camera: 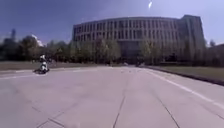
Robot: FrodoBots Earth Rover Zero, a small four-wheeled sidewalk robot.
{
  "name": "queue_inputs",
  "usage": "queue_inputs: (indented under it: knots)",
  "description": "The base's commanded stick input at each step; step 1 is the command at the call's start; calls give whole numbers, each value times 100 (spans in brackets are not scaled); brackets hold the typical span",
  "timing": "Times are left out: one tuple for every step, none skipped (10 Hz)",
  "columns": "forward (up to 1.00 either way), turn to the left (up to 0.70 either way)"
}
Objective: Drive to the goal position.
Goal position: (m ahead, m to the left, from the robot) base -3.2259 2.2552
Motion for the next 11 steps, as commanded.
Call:
queue_inputs:
  knots:
    - [85, -14]
    - [85, -2]
    - [85, 0]
    - [85, 0]
    - [85, 0]
    - [85, 0]
    - [85, 0]
    - [85, 0]
    - [85, -9]
    - [85, -23]
    - [85, -32]
